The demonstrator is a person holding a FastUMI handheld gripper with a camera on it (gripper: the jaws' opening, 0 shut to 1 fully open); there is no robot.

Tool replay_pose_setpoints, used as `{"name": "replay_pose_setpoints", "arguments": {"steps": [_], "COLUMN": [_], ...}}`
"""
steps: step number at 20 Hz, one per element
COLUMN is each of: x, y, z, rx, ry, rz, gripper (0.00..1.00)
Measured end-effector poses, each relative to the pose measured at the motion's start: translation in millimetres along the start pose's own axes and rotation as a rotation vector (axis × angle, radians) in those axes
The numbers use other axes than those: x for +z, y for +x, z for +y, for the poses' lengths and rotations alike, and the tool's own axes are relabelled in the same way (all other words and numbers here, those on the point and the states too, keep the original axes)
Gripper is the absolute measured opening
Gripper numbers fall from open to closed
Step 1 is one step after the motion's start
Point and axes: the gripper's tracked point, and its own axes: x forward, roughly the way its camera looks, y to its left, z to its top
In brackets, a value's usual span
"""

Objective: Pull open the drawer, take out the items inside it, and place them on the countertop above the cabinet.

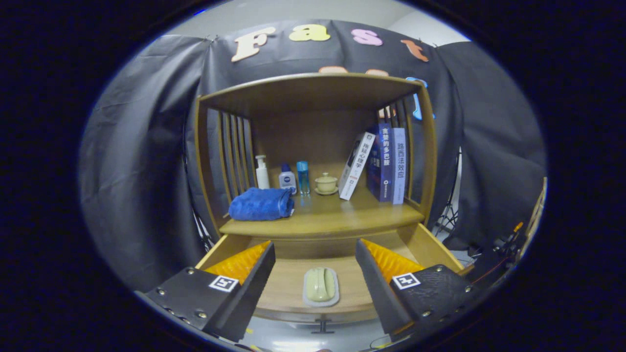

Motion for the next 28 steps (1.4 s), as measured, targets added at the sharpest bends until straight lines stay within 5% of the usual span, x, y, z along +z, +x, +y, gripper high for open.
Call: {"name": "replay_pose_setpoints", "arguments": {"steps": [7, 12, 14, 19, 22, 24, 28], "x": [-66.3, -124.0, -132.0, -160.0, -174.0, -150.7, -117.3], "y": [101.8, 128.6, 124.8, 115.0, 118.4, 109.8, 103.6], "z": [-2.4, -24.0, -21.3, -10.7, -9.5, -4.5, -2.3], "rx": [0.051, -0.024, -0.037, -0.015, 0.003, 0.027, 0.059], "ry": [0.003, -0.002, -0.028, -0.104, -0.078, -0.033, 0.037], "rz": [0.37, 0.596, 0.624, 0.73, 0.732, 0.722, 0.64], "gripper": [0.99, 0.99, 0.91, 0.39, 0.39, 0.16, 0.16]}}
